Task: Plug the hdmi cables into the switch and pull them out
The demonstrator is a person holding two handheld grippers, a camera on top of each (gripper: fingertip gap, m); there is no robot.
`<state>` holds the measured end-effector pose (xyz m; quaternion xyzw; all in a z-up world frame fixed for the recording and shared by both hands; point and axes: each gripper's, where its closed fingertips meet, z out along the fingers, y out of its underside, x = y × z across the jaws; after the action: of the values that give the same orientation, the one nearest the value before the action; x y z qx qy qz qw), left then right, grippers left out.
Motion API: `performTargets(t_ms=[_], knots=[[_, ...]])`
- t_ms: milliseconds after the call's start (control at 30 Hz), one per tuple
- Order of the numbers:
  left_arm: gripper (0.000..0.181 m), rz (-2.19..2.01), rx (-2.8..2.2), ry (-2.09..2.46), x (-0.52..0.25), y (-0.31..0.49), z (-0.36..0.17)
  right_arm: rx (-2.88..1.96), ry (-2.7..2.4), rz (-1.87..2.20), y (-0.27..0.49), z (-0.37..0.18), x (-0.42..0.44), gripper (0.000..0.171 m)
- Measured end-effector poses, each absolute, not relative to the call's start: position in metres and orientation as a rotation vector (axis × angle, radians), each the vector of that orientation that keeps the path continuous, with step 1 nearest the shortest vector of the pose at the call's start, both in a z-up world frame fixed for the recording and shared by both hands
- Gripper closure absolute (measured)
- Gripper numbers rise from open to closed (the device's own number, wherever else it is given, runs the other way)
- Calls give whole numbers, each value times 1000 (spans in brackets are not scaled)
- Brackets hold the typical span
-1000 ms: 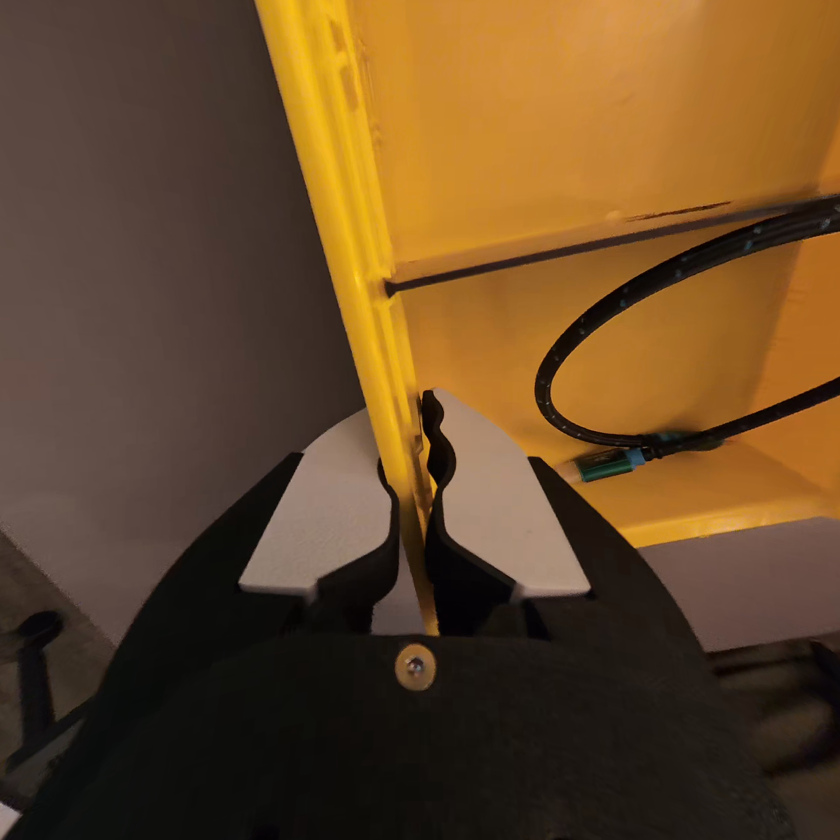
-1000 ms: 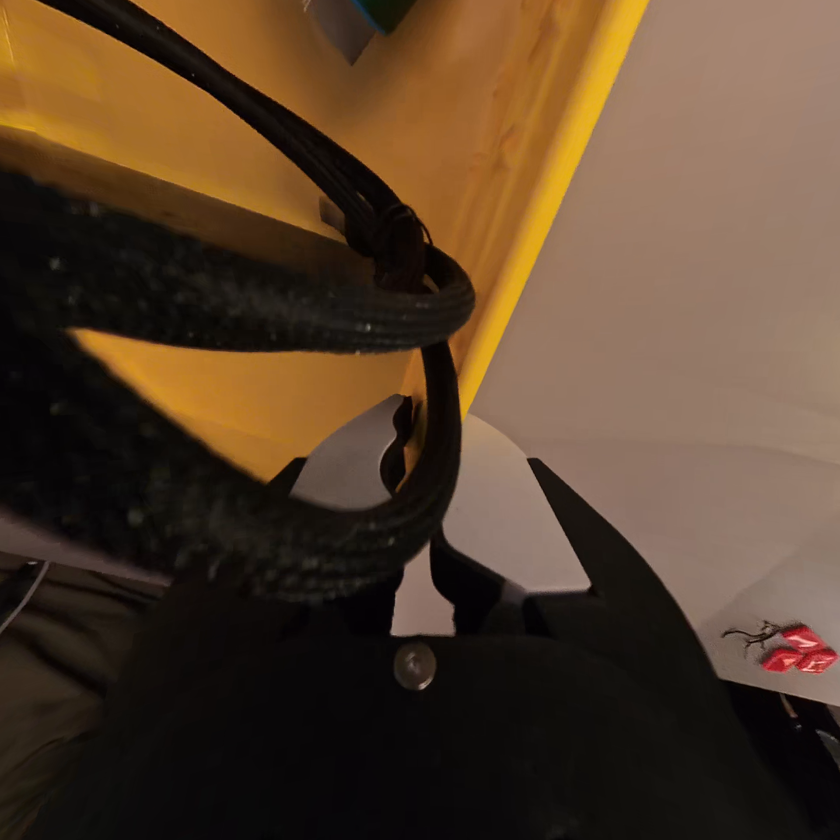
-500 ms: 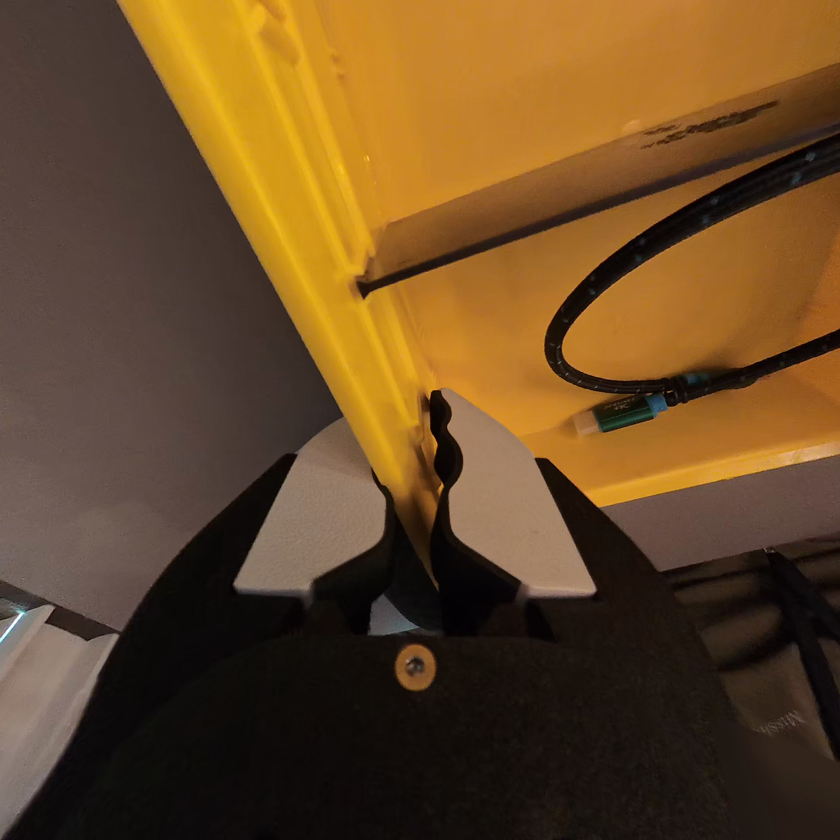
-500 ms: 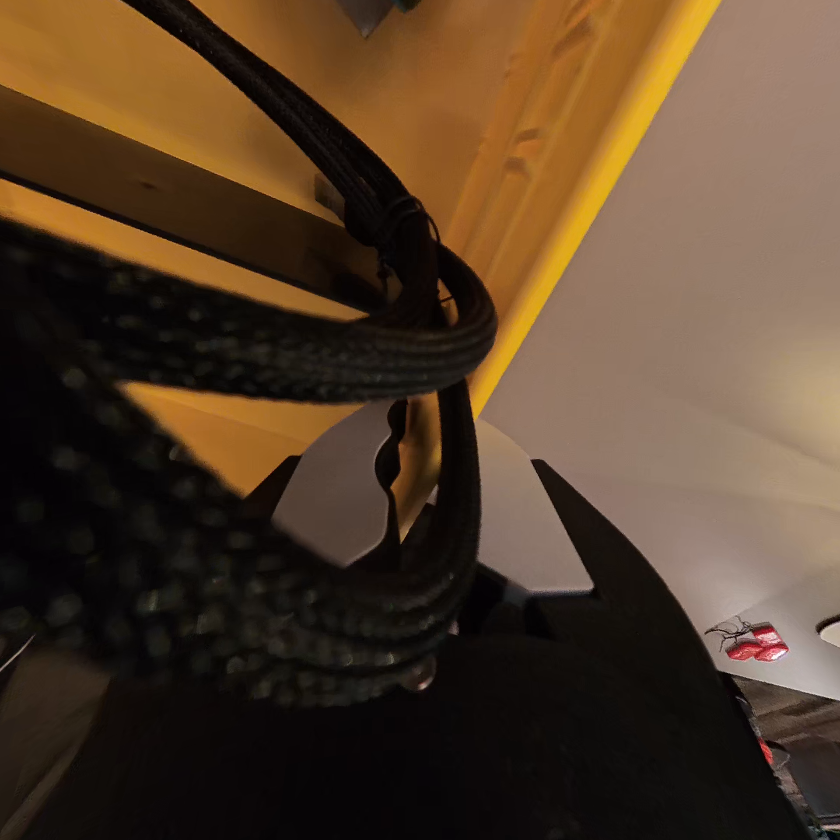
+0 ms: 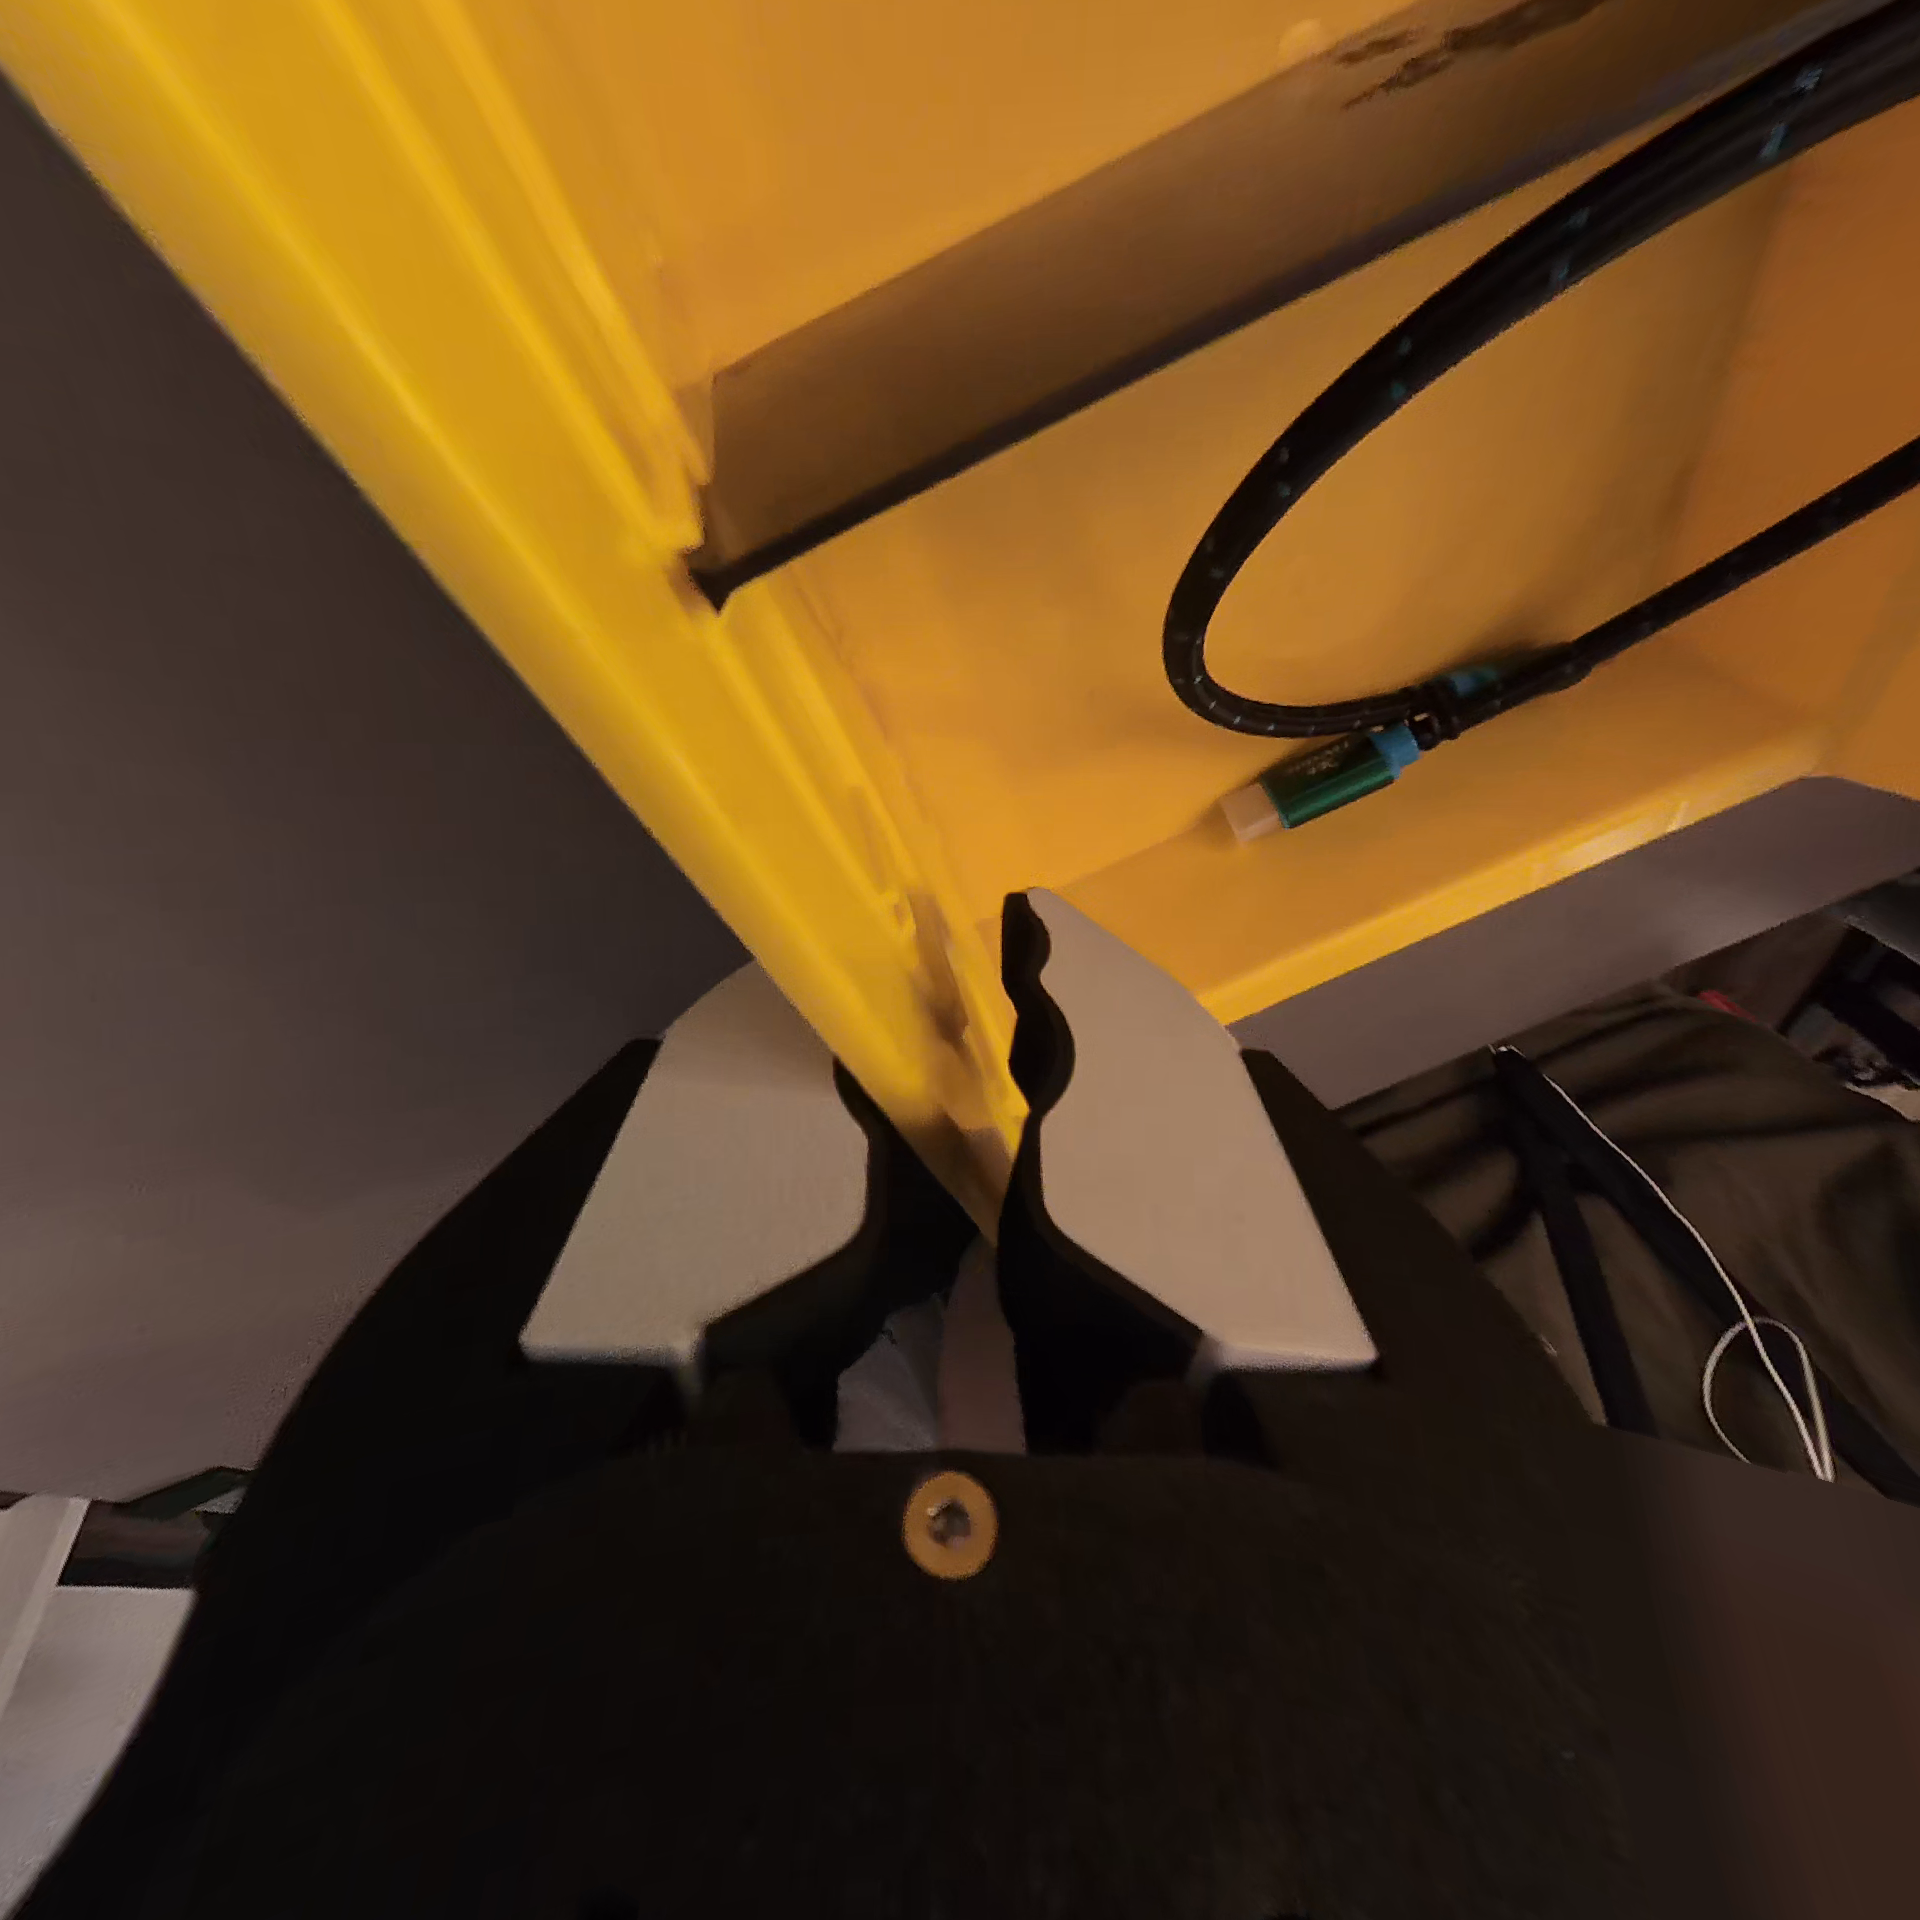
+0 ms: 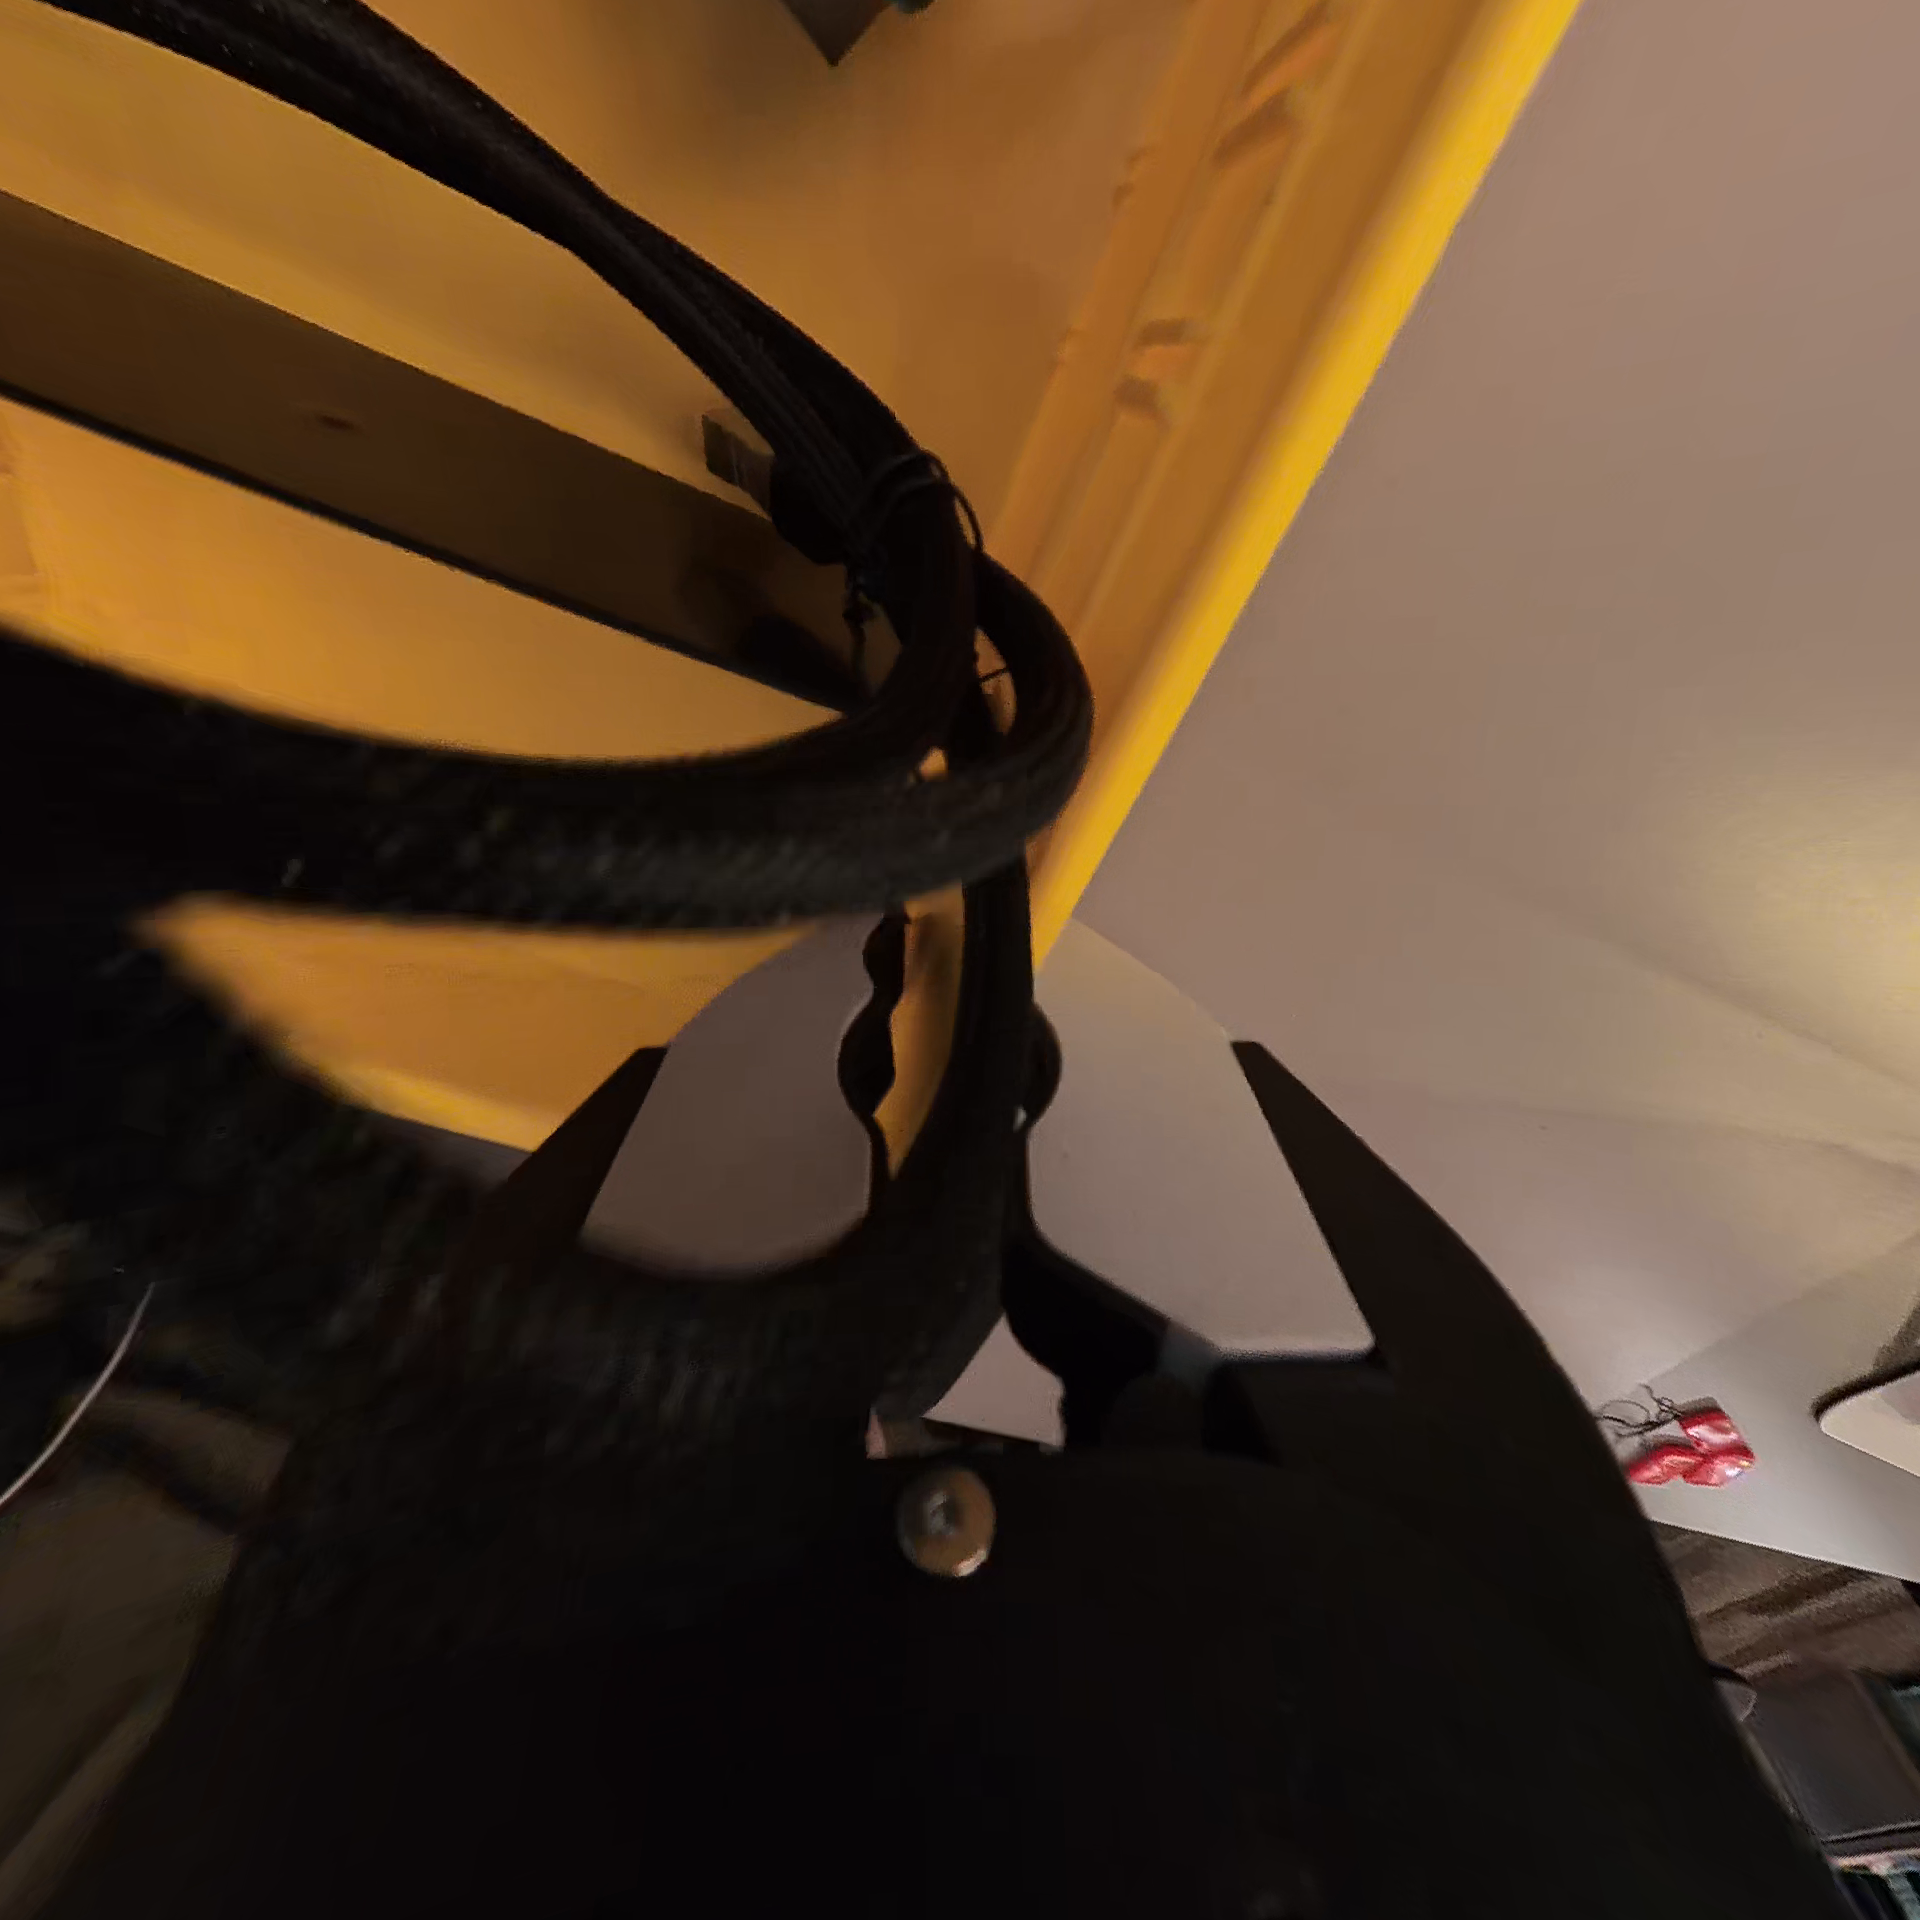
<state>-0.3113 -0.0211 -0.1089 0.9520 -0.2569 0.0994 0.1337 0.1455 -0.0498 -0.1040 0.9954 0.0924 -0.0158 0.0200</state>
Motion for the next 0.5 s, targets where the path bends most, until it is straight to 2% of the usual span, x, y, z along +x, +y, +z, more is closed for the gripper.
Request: performTargets(t_ms=[167,300,500], knots=[[163,345,2840,-769,-316,-14,-93,3273,249,154,-49,-60,156,143],[159,401,2966,-774,-322,-9,-69,3575,335,485,-33,8,142,135],[160,408,3292,-772,-331,18,-21,3786,562,1350,-14,89,85,118]])
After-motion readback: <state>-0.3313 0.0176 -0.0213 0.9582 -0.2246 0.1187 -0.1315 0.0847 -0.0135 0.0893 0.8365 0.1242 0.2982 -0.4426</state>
